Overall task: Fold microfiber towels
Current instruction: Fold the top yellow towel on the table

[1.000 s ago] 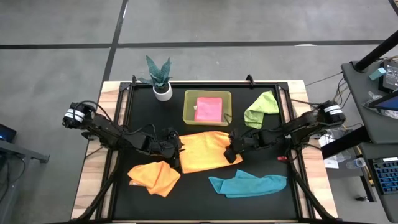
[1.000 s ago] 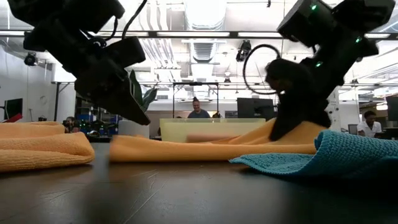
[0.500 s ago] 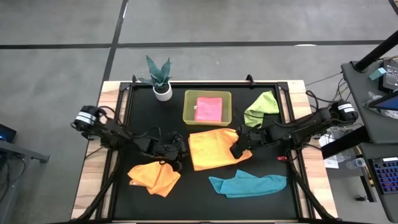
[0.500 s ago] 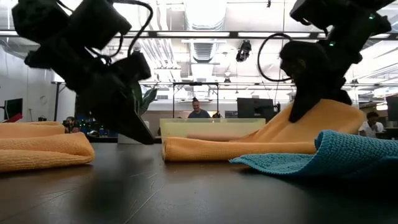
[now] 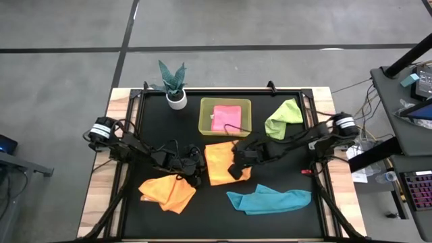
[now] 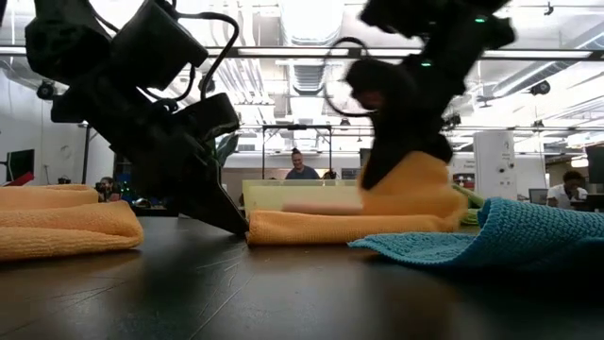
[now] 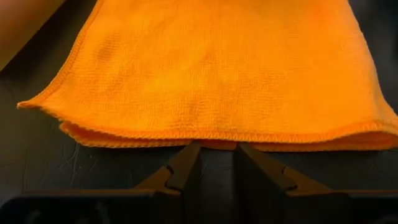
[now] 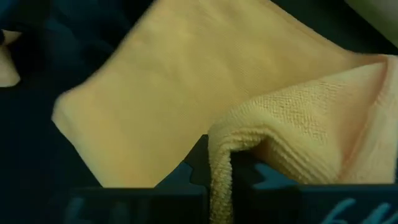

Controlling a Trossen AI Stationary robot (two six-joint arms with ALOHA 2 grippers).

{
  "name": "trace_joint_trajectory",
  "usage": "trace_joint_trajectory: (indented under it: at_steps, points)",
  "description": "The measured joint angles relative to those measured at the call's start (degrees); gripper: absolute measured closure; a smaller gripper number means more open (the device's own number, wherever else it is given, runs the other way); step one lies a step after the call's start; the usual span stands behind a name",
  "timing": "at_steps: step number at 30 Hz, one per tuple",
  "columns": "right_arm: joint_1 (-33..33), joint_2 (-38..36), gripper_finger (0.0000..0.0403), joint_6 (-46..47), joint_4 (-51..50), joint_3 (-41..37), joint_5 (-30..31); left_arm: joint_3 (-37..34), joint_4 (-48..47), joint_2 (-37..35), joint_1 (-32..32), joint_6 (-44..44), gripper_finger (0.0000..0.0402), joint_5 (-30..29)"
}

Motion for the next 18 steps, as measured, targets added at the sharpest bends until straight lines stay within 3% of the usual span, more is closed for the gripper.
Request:
trace_joint_trajectory:
  at_steps: [8,14,18]
  points:
    - [-0.15,9.95,0.039,-5.95,-2.63,12.15,0.06,-0.11,0.12,0.13,0.0,-0.32,0.0314,0.19]
    - [-0.15,14.09,0.0387,-6.76,-4.15,16.74,2.21,-0.11,0.13,0.11,0.0,-0.27,0.0314,0.22]
    - [-0.15,14.53,0.036,-7.04,-4.27,17.25,3.03,-0.11,0.18,0.11,0.0,-0.26,0.0314,0.24]
